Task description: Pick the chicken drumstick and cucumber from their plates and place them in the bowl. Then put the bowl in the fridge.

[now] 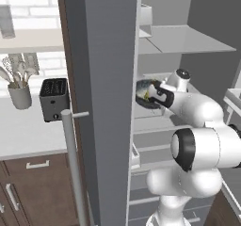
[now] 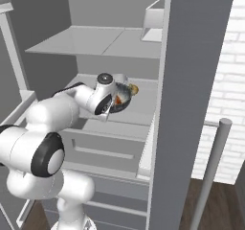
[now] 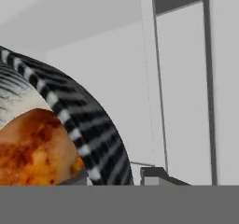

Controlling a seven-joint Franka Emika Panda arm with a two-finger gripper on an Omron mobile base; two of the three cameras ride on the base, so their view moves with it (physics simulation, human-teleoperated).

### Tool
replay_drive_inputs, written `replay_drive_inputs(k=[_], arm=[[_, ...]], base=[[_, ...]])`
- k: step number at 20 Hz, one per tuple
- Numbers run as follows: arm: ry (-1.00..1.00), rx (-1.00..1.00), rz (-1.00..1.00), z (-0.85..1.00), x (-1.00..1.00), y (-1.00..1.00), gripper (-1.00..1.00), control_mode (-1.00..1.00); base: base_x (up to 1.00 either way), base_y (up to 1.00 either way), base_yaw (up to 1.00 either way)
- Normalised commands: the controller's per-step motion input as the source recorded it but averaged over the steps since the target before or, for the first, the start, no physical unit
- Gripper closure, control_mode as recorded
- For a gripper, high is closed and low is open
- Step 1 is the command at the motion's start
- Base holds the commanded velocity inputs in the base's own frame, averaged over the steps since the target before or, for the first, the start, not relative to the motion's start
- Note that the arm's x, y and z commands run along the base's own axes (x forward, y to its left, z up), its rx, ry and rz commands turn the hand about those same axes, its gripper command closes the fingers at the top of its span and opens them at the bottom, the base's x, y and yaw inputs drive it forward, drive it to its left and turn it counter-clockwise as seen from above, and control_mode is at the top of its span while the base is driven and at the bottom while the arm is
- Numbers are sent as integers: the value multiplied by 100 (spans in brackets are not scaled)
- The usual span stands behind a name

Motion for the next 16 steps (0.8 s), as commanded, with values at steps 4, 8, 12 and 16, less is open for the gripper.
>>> replay_drive_inputs(k=[4,8,12,16], arm=[[-20,0,0,2,-6,1,-100,-100],[-17,-3,-5,42,-53,7,-100,-100],[14,-3,-10,91,-76,4,-100,-100],[27,-3,-1,99,-78,2,-100,-100]], base=[[0,0,0],[0,0,0],[0,0,0],[0,0,0]])
